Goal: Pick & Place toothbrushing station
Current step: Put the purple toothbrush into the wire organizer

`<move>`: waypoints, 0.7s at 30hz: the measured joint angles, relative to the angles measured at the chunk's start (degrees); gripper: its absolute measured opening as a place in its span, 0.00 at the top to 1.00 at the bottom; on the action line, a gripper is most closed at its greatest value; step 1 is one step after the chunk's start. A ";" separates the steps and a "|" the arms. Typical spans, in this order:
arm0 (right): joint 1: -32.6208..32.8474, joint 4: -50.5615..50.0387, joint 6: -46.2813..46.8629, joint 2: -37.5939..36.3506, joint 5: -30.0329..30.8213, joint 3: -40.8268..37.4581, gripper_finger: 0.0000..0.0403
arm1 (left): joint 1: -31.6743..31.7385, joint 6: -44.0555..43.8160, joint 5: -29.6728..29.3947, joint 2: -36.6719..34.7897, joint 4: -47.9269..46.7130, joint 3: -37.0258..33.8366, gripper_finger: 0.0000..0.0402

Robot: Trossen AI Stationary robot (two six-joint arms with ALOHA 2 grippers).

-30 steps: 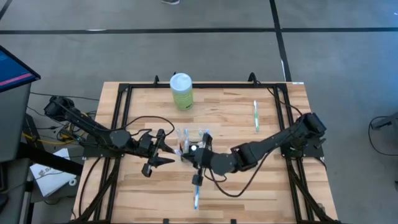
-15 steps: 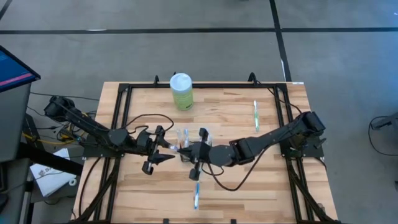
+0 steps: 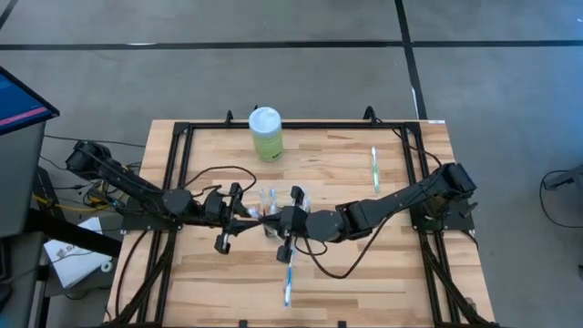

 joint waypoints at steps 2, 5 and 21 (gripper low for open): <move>0.04 0.04 0.04 0.00 0.02 0.00 1.00 | 0.02 0.13 -0.26 0.37 0.67 0.00 0.88; 0.15 -0.02 0.04 -0.02 -0.02 0.00 1.00 | 0.03 1.49 0.16 0.47 0.82 0.00 0.96; 0.57 -4.59 1.90 -0.13 -3.12 0.24 1.00 | 0.00 1.68 0.66 0.66 0.50 -0.11 0.98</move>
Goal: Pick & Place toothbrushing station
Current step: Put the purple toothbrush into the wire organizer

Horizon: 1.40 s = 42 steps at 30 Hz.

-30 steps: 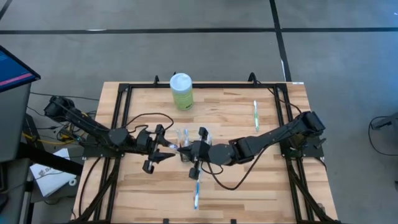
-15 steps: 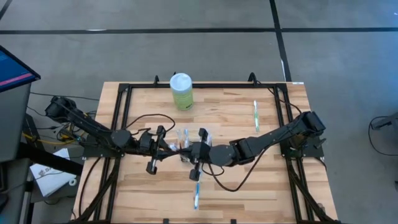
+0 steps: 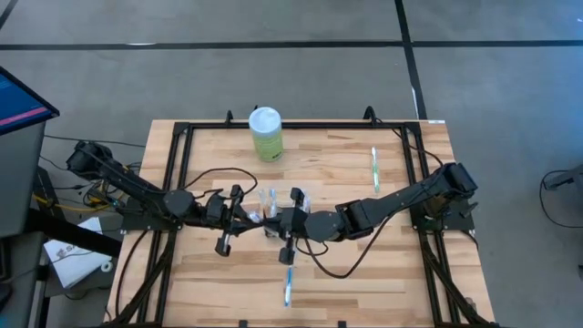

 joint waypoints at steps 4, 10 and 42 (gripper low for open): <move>-0.11 -0.72 0.53 -0.02 -0.10 0.02 1.00 | 0.00 0.00 -0.02 0.00 -0.04 -0.02 0.98; -0.11 -0.77 0.28 -0.02 -0.09 -0.02 1.00 | -0.02 0.00 1.05 0.00 0.08 -0.02 0.94; 0.66 -7.22 0.81 0.22 0.55 -0.31 1.00 | 0.08 1.97 -2.50 -0.04 0.89 -0.67 0.99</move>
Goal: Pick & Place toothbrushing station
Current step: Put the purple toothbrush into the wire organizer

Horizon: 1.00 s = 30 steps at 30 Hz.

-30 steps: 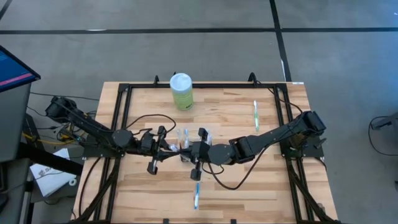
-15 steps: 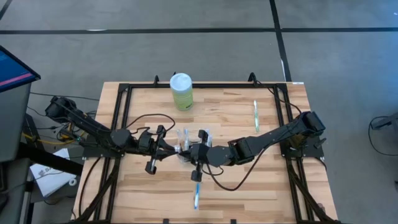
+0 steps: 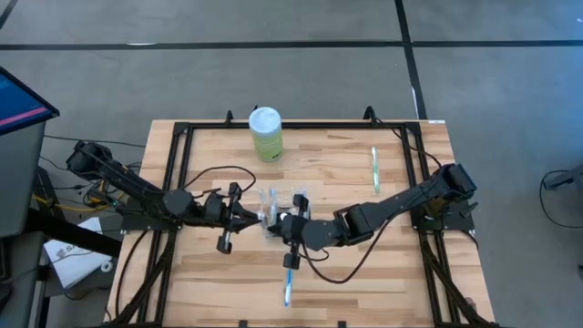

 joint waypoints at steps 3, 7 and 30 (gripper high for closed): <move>0.21 -1.71 1.12 0.00 2.42 -0.04 1.00 | 0.17 0.16 -1.86 0.02 0.29 -1.21 0.98; 0.79 -2.85 1.39 -0.49 4.57 -0.04 1.00 | 1.29 0.17 -1.92 0.04 1.52 -2.52 0.98; 3.59 -3.68 0.28 -2.03 8.99 0.03 1.00 | 5.80 0.56 -1.46 9.96 14.38 -6.63 0.98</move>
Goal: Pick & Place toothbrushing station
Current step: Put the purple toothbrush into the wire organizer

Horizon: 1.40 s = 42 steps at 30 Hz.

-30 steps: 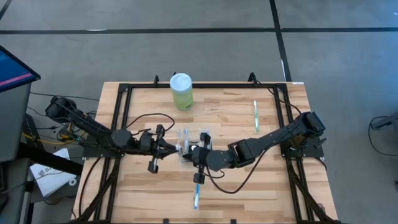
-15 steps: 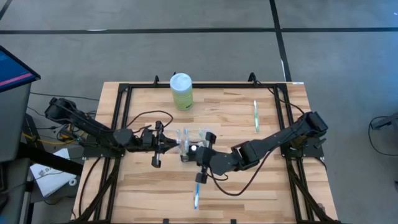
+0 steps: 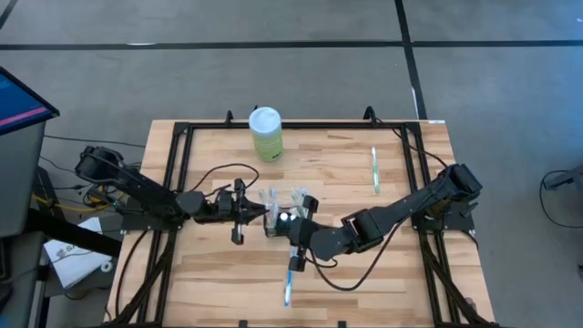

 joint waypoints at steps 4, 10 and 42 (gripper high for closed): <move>0.15 -0.39 0.00 0.00 0.00 0.00 1.00 | -0.02 -2.51 -0.02 2.16 0.34 0.00 0.98; 0.25 -0.94 0.02 0.00 0.00 0.00 1.00 | -0.02 -4.10 -0.48 4.88 0.71 0.00 0.98; 1.18 -1.70 0.06 0.00 -0.20 0.07 1.00 | -0.35 -11.64 -4.02 13.12 1.90 -0.98 0.90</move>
